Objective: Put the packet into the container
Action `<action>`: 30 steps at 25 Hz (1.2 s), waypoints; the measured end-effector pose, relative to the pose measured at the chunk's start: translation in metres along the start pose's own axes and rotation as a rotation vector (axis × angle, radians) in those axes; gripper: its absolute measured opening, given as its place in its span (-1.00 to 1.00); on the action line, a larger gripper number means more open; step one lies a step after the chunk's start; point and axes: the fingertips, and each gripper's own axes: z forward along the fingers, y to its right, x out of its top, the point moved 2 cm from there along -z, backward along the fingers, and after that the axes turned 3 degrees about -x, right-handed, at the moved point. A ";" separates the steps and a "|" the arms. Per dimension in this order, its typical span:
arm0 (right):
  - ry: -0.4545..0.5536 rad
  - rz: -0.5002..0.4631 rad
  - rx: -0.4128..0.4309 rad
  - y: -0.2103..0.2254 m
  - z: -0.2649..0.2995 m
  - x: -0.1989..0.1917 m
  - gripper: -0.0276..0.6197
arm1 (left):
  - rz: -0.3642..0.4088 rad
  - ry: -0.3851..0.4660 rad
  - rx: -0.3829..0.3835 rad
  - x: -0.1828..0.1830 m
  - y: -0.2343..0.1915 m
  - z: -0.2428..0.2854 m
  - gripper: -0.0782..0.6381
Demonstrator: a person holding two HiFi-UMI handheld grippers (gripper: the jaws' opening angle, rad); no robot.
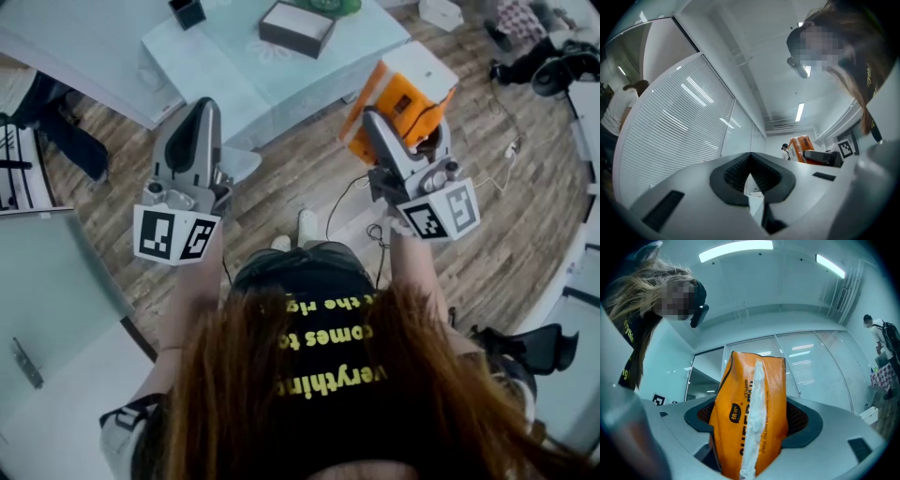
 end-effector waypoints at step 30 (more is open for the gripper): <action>-0.009 0.062 0.025 0.123 0.033 -0.001 0.27 | 0.023 -0.017 0.045 -0.042 0.007 0.110 -0.78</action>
